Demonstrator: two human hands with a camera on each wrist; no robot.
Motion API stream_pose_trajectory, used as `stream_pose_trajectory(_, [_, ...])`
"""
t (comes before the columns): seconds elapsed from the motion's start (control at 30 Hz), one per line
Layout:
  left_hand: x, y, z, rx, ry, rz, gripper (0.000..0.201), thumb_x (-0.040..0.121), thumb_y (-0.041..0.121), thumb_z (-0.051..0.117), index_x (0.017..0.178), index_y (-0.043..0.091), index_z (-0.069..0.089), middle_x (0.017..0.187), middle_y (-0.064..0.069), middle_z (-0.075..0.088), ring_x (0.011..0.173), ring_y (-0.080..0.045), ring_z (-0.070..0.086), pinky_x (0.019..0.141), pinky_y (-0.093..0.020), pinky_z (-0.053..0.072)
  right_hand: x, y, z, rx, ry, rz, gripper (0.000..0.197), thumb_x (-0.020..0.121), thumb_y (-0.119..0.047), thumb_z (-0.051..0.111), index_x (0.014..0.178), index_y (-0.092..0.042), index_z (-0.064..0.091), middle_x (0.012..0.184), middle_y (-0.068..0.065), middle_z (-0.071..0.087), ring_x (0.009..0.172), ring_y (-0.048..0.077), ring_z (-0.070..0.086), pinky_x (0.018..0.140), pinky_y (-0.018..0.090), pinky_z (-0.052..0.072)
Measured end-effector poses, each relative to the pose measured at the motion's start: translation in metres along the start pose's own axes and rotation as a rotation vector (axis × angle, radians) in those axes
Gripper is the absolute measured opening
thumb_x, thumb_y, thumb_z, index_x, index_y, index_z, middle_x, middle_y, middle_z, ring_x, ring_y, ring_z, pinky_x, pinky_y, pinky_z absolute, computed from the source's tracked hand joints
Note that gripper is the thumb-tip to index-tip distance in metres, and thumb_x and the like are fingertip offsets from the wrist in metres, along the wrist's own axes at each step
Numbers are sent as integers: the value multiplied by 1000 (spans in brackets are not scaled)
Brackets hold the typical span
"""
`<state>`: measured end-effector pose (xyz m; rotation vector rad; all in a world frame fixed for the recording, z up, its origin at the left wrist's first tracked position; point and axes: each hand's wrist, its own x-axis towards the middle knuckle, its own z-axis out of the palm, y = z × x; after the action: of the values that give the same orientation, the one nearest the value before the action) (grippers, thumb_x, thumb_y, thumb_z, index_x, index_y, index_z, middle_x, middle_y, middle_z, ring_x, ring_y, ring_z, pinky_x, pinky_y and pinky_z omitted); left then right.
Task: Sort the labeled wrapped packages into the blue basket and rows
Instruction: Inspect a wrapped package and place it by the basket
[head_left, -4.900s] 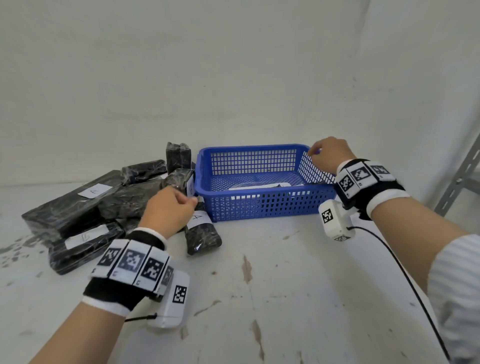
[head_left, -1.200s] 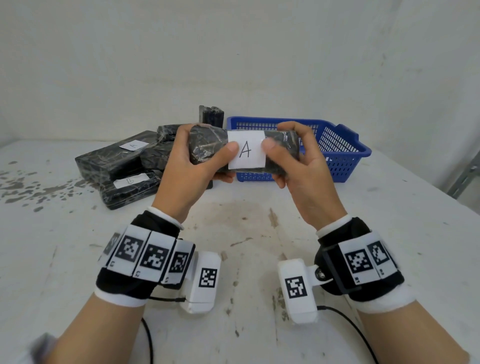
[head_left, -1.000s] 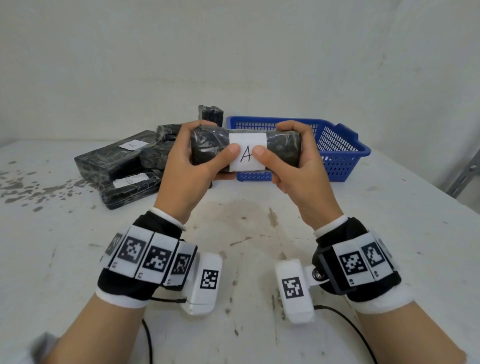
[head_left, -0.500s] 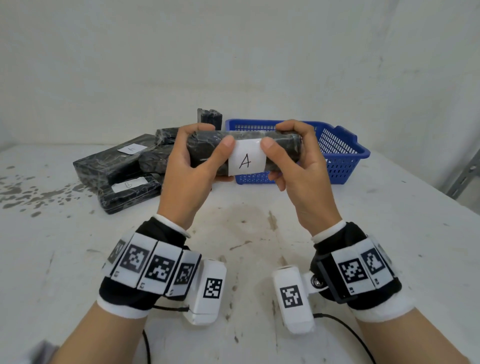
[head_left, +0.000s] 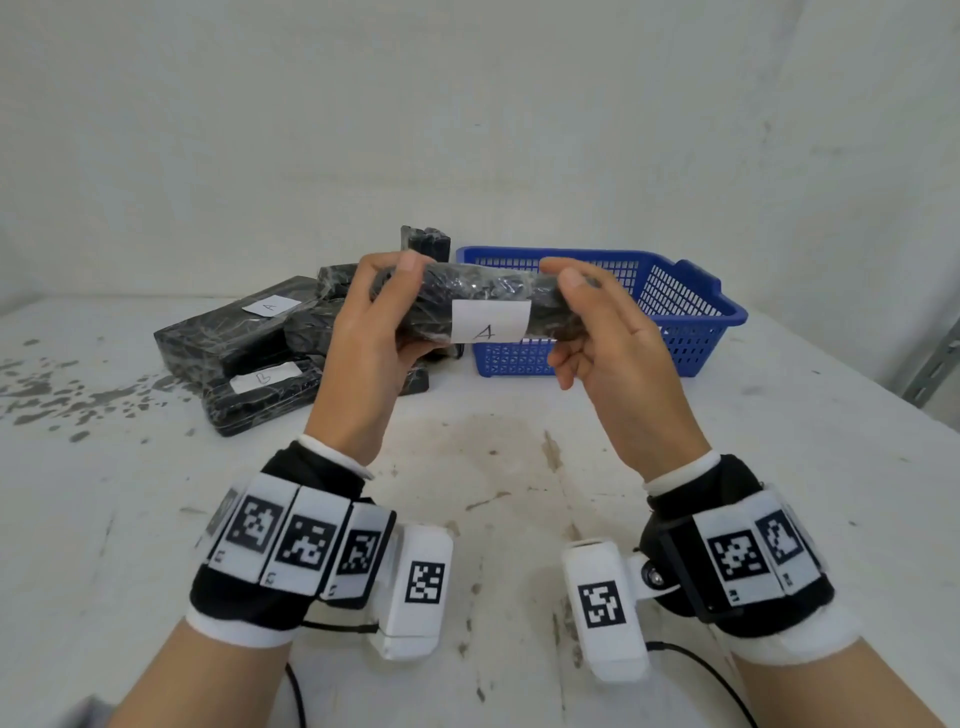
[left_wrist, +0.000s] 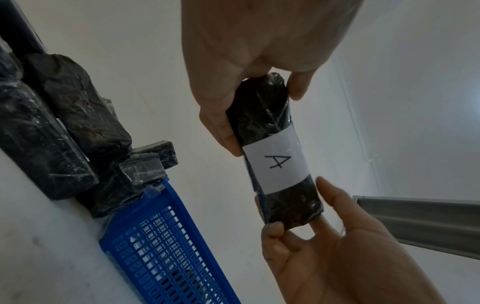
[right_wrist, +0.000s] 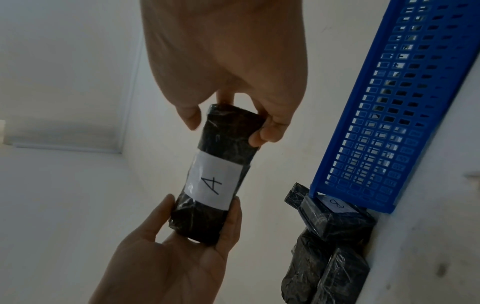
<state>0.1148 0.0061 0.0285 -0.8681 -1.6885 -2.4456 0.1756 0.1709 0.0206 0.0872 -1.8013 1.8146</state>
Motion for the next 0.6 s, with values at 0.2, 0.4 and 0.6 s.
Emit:
stream_pose_trajectory(0.2, [-2, 0, 5, 57, -2, -22, 4, 95, 19, 57, 93, 21, 54, 80, 13, 69, 81, -9, 66, 82, -35, 54, -3, 0, 1, -48, 58, -45, 9, 97, -27, 63, 105, -25, 67, 94, 5, 66, 68, 18, 48, 56, 24, 44])
stream_pose_trajectory(0.4, [-4, -2, 3, 183, 5, -31, 21, 83, 35, 71, 96, 26, 57, 90, -6, 71, 74, -24, 64, 64, -38, 52, -4, 0, 2, -59, 63, -107, 15, 91, -23, 70, 105, -22, 64, 86, -6, 64, 63, -2, 56, 59, 12, 44])
stream_pose_trajectory(0.6, [-4, -4, 2, 162, -42, -1, 19, 82, 24, 71, 95, 20, 57, 99, -6, 66, 91, -26, 65, 83, -36, 57, -5, 3, 4, -73, 51, -134, 32, 85, -21, 78, 112, -20, 61, 101, -4, 67, 91, 9, 67, 82, 25, 54])
